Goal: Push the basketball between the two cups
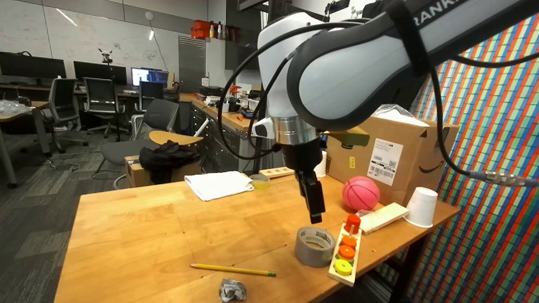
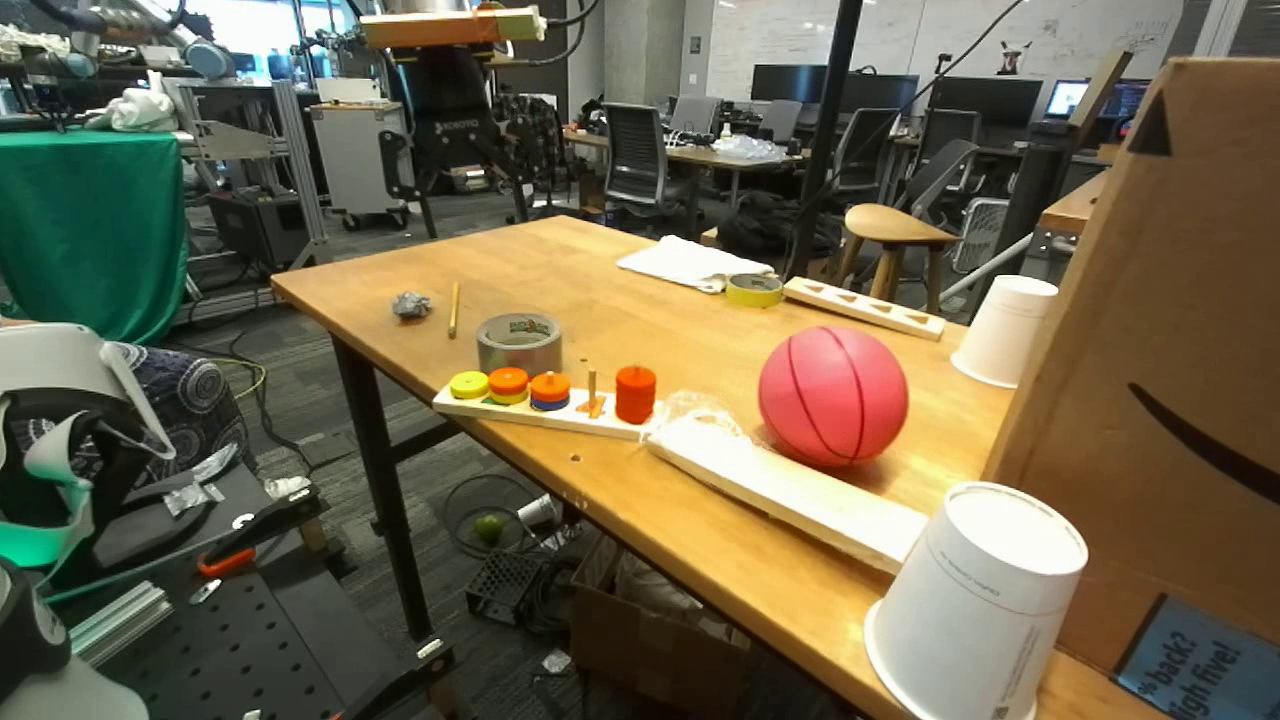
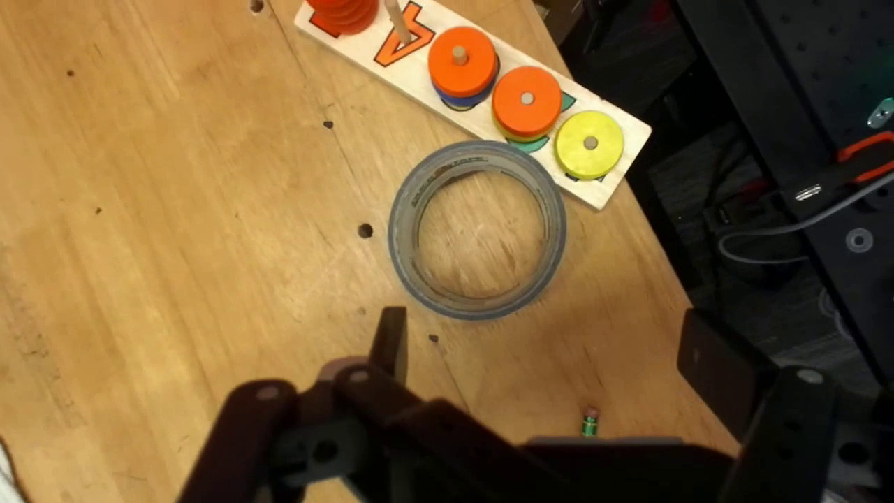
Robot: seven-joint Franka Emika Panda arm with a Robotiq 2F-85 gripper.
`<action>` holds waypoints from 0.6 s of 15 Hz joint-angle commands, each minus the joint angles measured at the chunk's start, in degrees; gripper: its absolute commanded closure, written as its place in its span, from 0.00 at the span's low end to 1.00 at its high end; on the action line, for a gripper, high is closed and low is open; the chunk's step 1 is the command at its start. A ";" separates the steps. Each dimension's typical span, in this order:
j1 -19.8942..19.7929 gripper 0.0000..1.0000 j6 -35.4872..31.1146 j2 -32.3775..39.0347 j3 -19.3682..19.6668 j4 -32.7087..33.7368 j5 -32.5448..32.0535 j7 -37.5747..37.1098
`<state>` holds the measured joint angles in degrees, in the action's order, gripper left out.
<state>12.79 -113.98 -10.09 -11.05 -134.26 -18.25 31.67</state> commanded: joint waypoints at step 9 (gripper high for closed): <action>-0.94 0.00 -6.19 -0.81 2.88 -2.67 0.18 1.23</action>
<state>12.56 -117.42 -10.10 -9.24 -136.92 -18.27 31.42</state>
